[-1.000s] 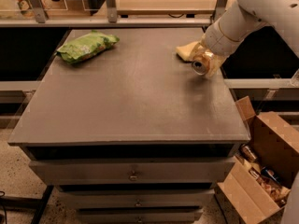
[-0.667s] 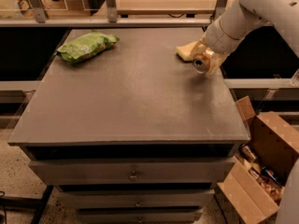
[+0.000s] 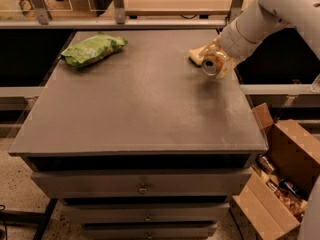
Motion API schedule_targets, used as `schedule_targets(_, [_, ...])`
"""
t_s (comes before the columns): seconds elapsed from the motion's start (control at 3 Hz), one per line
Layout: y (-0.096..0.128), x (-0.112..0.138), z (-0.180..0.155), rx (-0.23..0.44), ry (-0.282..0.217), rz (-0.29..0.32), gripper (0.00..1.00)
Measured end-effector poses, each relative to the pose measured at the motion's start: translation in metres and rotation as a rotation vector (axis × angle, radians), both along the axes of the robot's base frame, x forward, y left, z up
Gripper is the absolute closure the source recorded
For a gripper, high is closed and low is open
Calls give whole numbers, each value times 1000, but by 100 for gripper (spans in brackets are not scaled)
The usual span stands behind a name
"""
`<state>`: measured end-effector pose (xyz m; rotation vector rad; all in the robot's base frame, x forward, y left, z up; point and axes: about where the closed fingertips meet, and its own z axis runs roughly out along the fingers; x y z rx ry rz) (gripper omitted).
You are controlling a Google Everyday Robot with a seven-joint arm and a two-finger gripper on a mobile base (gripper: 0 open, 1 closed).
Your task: Move orange can near sponge
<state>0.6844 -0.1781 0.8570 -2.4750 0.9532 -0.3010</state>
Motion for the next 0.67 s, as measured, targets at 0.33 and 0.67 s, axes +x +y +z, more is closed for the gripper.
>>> schedule_targets(0.33, [2, 0, -3, 0, 4, 3, 0])
schedule_targets(0.67, [2, 1, -3, 0, 5, 3, 0])
